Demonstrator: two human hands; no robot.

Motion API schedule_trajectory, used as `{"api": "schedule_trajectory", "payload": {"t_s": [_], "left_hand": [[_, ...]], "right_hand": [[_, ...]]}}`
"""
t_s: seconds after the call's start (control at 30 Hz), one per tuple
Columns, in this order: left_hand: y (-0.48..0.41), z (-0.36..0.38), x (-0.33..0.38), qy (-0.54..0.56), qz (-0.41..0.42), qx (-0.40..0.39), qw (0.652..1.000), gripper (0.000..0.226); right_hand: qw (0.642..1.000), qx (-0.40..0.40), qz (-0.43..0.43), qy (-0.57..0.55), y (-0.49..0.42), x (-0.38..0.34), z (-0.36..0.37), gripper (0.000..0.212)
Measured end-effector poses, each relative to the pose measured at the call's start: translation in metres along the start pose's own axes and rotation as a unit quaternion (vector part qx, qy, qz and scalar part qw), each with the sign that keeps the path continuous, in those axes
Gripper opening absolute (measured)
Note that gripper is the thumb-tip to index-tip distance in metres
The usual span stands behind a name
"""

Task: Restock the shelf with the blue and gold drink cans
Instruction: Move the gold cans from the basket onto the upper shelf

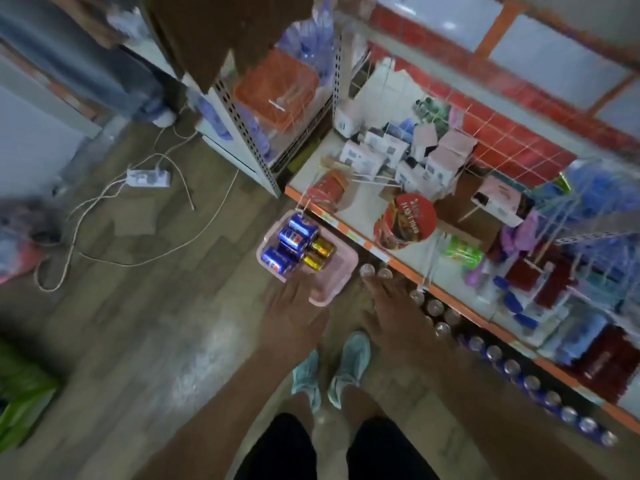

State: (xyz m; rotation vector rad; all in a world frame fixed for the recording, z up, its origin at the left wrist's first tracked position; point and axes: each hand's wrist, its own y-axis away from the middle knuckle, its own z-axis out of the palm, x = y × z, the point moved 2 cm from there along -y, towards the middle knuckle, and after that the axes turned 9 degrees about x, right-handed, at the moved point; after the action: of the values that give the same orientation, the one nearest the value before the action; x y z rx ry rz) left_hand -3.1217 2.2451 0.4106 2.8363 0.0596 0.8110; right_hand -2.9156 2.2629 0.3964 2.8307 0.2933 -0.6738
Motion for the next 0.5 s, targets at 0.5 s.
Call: {"api": "schedule_trajectory", "payload": {"t_s": [0.5], "left_hand": [[-0.105, 0.311, -0.203, -0.131, 0.058, -0.093, 0.985, 0.070]], "right_hand": [[0.996, -0.050, -0.002, 0.070, -0.090, 0.179, 0.335, 0.058]]}}
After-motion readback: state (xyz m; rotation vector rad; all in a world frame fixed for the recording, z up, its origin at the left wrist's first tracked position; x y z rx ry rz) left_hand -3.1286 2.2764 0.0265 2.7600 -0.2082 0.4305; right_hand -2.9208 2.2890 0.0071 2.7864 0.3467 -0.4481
